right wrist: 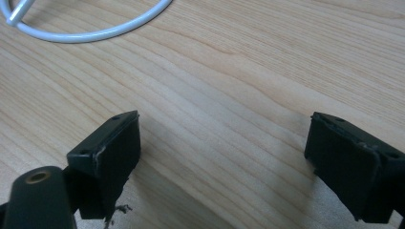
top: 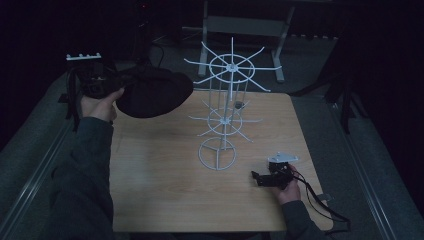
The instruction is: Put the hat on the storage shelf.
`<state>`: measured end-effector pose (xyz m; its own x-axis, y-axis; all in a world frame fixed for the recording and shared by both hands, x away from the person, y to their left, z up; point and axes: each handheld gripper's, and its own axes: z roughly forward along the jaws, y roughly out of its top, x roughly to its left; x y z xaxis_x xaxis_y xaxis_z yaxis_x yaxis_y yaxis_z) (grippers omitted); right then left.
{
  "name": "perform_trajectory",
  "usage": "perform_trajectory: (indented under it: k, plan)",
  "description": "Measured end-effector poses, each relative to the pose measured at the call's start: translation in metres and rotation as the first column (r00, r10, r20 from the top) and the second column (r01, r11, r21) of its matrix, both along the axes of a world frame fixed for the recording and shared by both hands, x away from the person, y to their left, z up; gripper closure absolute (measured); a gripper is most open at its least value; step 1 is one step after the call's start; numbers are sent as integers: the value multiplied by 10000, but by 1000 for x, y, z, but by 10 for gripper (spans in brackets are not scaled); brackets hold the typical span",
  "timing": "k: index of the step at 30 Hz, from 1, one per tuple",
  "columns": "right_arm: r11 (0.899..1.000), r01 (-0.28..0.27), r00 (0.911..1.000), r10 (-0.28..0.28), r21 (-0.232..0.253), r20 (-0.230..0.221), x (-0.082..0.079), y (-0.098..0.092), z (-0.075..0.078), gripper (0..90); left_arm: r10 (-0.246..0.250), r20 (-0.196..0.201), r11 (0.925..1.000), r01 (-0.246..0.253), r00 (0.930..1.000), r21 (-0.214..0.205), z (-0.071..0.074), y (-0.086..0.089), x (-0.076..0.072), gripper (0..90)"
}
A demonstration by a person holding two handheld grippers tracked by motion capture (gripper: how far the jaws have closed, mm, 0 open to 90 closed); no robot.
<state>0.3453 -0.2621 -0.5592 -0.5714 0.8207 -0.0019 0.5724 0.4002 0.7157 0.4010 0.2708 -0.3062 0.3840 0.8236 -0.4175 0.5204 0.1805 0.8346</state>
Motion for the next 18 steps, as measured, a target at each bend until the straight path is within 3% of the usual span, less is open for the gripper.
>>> perform_trajectory:
  k: [11,18]
  plan:
    - [10000,1,10000,-1,-1,2,0,0,0,116,-37,312,9968,62,9995,-796,13,-2,0,867]
    - [10000,-6,10000,6,1,0,0,0,0,116,-16,447,9948,61,9990,-1012,22,-4,0,866]
